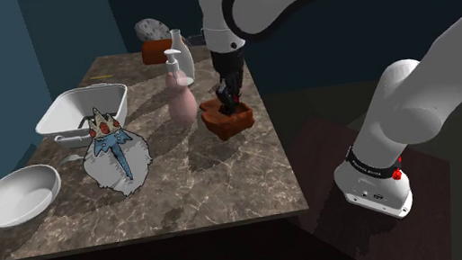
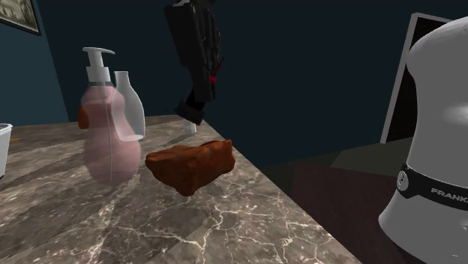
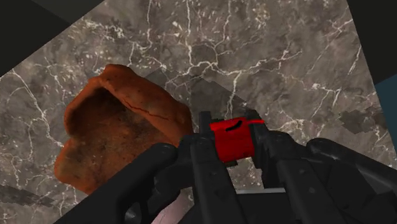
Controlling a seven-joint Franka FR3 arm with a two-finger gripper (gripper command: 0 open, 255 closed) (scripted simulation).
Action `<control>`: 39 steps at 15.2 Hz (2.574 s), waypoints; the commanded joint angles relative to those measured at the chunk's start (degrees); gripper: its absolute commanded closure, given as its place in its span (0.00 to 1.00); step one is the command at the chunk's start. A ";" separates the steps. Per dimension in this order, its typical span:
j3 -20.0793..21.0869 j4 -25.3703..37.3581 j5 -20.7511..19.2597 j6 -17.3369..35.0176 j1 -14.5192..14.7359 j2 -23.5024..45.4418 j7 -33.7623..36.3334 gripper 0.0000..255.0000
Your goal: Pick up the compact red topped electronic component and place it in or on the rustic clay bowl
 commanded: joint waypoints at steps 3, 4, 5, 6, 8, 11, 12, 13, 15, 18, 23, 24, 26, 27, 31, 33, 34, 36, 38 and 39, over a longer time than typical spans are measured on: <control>-2.93 4.13 -2.52 0.42 -2.77 4.74 -4.07 1.00; -3.65 5.28 -3.07 0.46 -3.42 5.96 -5.09 1.00; -4.36 6.49 -3.60 0.48 -4.05 7.22 -6.09 1.00; -5.04 7.76 -4.09 0.48 -4.66 8.51 -7.07 1.00; -6.35 10.49 -4.98 0.39 -5.82 11.17 -9.01 1.00; -6.31 9.85 -4.87 0.66 -5.75 10.79 -8.92 0.00; -5.93 11.61 -5.69 1.31 -5.72 12.42 -8.27 0.00; -5.55 13.41 -6.57 1.89 -5.69 14.05 -7.60 0.00; -5.02 16.23 -7.99 2.64 -5.59 16.51 -6.55 0.00; -5.05 14.70 -8.18 4.95 -5.62 17.29 -6.42 0.00; -5.08 12.57 -8.54 8.46 -5.69 18.69 -6.17 0.00; -5.08 12.56 -8.54 8.46 -5.69 18.69 -6.17 0.00; -5.08 12.57 -8.54 8.46 -5.69 18.69 -6.17 0.00; -5.08 12.57 -8.54 8.46 -5.69 18.69 -6.17 0.00; -5.08 12.57 -8.54 8.45 -5.69 18.69 -6.17 1.00; -5.08 12.57 -8.54 8.45 -5.69 18.69 -6.17 1.00; -5.08 12.57 -8.54 8.45 -5.69 18.69 -6.17 1.00; -5.08 12.57 -8.54 8.45 -5.69 18.69 -6.17 1.00; -5.08 12.57 -8.54 8.45 -5.69 18.69 -6.17 1.00; -5.08 12.57 -8.54 8.45 -5.69 18.69 -6.17 1.00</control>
